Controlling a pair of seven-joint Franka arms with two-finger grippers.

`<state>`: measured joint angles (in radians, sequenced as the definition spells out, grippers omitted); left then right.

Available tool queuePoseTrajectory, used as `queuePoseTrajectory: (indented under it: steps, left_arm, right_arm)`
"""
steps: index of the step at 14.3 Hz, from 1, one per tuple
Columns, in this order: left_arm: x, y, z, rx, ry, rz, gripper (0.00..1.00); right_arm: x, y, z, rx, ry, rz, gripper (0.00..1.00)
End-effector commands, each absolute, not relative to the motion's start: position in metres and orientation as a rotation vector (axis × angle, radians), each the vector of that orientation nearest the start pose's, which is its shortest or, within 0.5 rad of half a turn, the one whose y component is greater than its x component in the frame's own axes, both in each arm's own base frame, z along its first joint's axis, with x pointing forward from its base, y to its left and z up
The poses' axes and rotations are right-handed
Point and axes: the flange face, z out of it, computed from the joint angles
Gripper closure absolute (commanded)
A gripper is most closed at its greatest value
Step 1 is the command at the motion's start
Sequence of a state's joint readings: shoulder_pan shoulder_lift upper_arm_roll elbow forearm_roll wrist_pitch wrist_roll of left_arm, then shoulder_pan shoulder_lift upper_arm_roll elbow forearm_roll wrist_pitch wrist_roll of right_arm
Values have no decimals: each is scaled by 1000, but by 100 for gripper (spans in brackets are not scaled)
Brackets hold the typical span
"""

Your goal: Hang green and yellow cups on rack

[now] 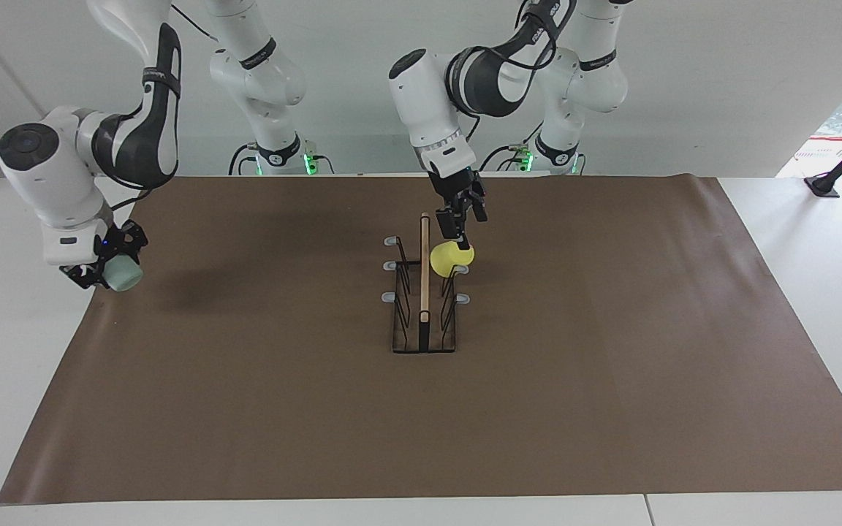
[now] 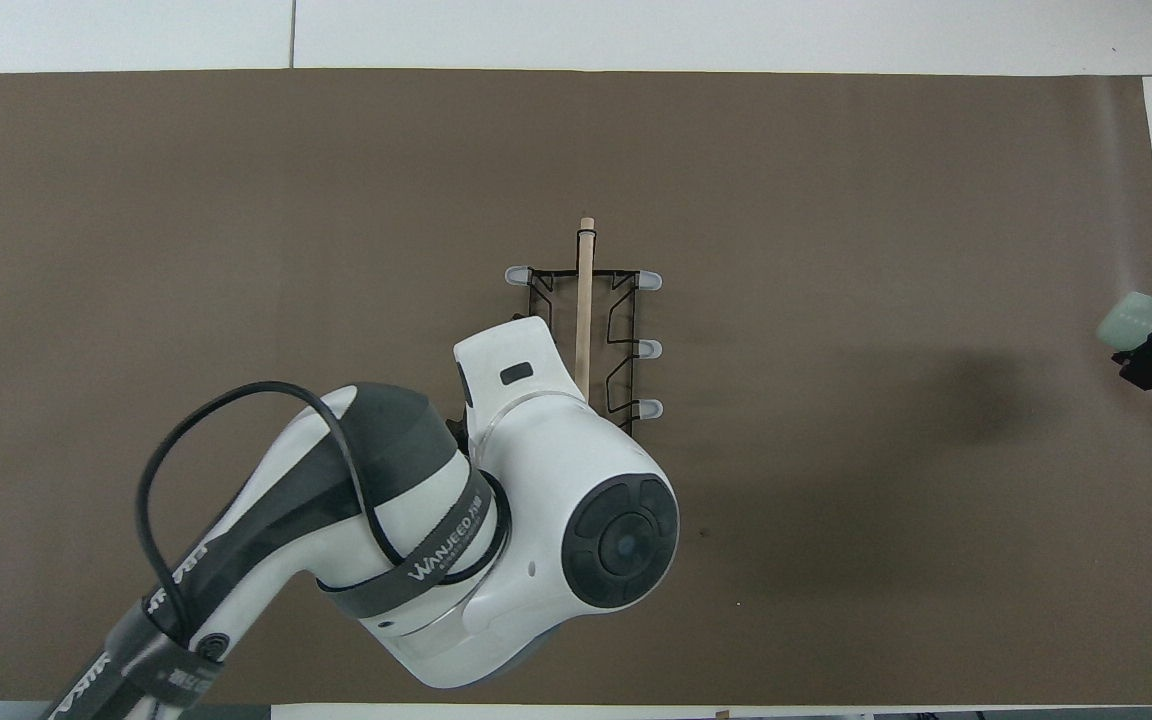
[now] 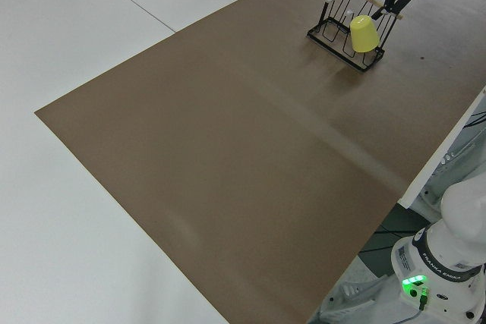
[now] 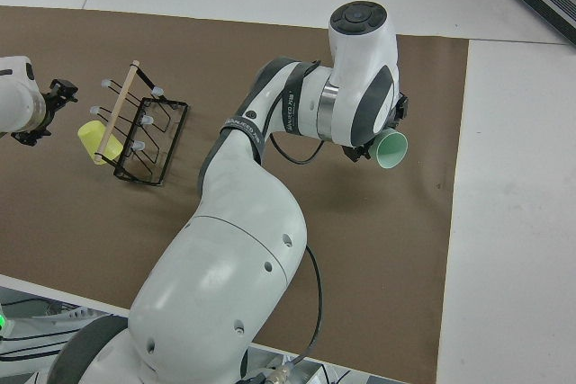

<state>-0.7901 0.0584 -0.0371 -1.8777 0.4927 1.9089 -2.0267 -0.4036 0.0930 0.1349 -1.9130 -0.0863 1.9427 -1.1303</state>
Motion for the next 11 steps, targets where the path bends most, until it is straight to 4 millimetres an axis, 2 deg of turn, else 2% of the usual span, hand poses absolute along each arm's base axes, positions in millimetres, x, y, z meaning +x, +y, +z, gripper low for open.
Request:
queuePoseTrajectory:
  steps: [1,2,4,6,7,10,11]
  left_arm:
    - [433,-359,508,-2699,-1299,-542,0]
    - [449,-338,508,-2735,-1199,-483,0]
    - [474,-302,508,-2813,-948,-389,0]
    - [495,-261,508,-2866,-736,-313,0]
    - [510,-230,508,-2891,-668,-268,0]
    - [539,-149,509,-2988,-453,-143,0]
    - [544,-127,512,-3023,-411,-120,0]
  right_arm:
    - [558,-135,480,-2696,-1295,88,100]
    - [559,-104,497,-2667,-1264,92,100]
    - [555,-77,515,-2627,-1196,42,100]
    - [555,-53,522,-2450,-1117,-114,100]
    - [554,-44,523,-2382,-1079,-157,100]
    - [539,-12,521,-2192,-913,-295,100]
    - [534,13,521,-2145,-926,-310,100]
